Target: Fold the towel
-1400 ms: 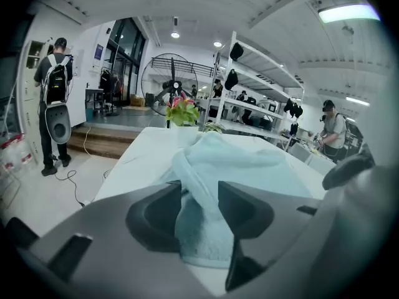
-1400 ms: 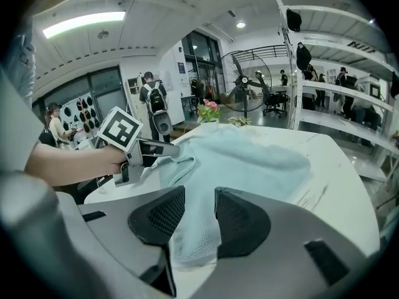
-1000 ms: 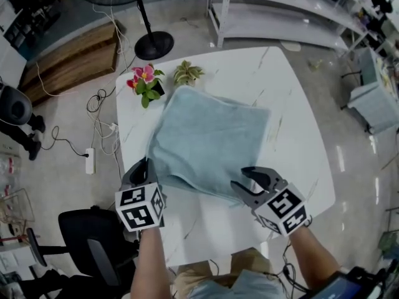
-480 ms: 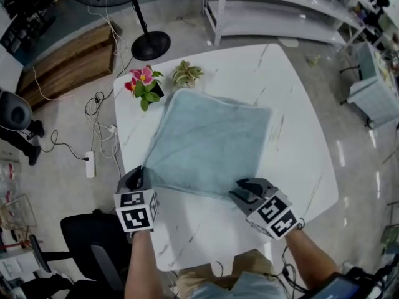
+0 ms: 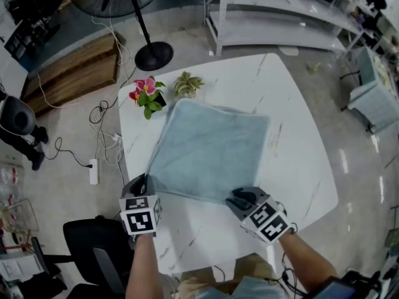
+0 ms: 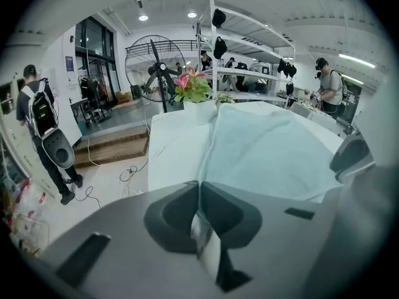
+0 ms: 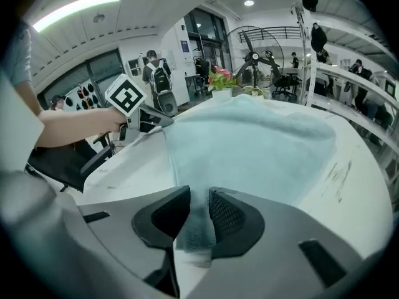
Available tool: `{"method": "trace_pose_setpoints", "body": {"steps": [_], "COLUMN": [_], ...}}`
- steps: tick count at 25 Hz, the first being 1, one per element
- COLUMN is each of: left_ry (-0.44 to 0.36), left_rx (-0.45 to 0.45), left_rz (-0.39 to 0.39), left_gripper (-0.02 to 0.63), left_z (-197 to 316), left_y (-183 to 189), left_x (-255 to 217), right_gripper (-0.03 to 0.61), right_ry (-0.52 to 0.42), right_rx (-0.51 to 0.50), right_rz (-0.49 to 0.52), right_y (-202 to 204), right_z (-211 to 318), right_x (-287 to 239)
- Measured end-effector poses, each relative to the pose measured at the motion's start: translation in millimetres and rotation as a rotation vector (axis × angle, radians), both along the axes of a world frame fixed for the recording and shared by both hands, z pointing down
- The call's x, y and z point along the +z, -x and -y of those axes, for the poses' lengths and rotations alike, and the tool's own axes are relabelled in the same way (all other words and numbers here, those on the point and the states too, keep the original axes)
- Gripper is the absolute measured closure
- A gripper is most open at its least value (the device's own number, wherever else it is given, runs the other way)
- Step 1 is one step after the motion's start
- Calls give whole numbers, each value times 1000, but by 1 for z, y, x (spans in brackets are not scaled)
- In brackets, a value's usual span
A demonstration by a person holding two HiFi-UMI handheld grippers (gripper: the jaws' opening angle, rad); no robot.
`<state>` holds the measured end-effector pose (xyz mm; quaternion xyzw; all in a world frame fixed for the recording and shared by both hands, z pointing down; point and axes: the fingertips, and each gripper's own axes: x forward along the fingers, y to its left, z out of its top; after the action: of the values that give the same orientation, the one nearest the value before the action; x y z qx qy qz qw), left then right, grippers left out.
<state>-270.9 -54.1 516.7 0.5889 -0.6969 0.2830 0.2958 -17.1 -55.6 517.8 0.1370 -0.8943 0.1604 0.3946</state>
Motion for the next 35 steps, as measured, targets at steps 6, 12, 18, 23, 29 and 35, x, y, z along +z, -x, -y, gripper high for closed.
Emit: {"method": "trace_pose_setpoints", "body": {"steps": [6,12,18,23,29,35], "left_ry": [15,33,45,58,57,55], "left_rx": [2,7,5,-10,-26,-34], "left_rz": [4,-2,-3,-25,-39,-61], "left_gripper": [592,592,592,592,592,592], "left_z": [-17,-51,-88,-111,-123,-125], "left_y": [-15,-36,-55,-70,-80,-84], "left_x": [0,2,2,3,4,7], "right_gripper": [475,479,481,483,472,459], "right_ry": [15,46,80,101,128,6], "right_rx": [-29,-43,-65,-96,-124,-145], "right_rz": [-34,-51,-66,-91,-66,112], "right_y": [-14,-35,-54,-68,-72,-25], "right_z": [-13,-39,-72,-92,-101,-40], "right_x": [1,2,3,3,-4,-81]}}
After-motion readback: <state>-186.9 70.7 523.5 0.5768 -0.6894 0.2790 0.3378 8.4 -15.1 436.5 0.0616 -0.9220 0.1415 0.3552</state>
